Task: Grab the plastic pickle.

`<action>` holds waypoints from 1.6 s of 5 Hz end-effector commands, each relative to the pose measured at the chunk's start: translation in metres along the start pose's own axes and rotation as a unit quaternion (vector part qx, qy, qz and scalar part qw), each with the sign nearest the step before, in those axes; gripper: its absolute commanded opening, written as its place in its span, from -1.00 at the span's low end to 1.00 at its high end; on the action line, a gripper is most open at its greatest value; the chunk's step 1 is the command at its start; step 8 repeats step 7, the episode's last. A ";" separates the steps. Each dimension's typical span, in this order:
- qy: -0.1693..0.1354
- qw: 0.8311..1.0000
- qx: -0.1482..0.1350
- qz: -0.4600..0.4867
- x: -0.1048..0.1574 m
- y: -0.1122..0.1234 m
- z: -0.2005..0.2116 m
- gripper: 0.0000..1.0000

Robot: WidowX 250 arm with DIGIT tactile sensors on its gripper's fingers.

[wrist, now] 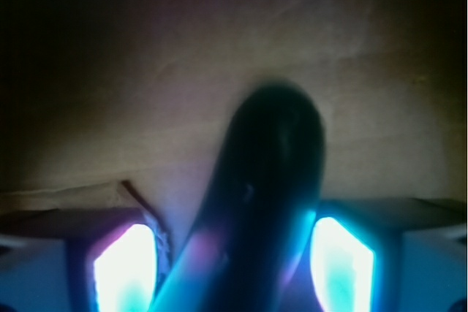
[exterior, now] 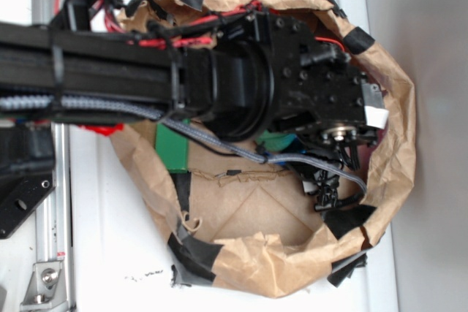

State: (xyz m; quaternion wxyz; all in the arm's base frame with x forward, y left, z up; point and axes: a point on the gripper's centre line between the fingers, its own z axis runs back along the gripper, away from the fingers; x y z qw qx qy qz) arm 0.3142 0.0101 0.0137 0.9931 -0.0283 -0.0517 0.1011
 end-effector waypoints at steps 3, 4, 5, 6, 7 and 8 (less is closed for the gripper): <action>-0.079 0.989 0.072 -0.107 0.012 -0.023 0.123 -1.00; -0.095 0.985 0.081 -0.119 0.002 -0.026 0.161 -1.00; -0.109 0.985 0.085 -0.106 -0.007 -0.018 0.173 -1.00; -0.098 0.987 0.067 -0.108 -0.022 -0.003 0.177 -1.00; -0.077 0.989 0.074 -0.098 -0.026 0.003 0.173 -1.00; -0.077 0.989 0.074 -0.098 -0.026 0.003 0.173 -1.00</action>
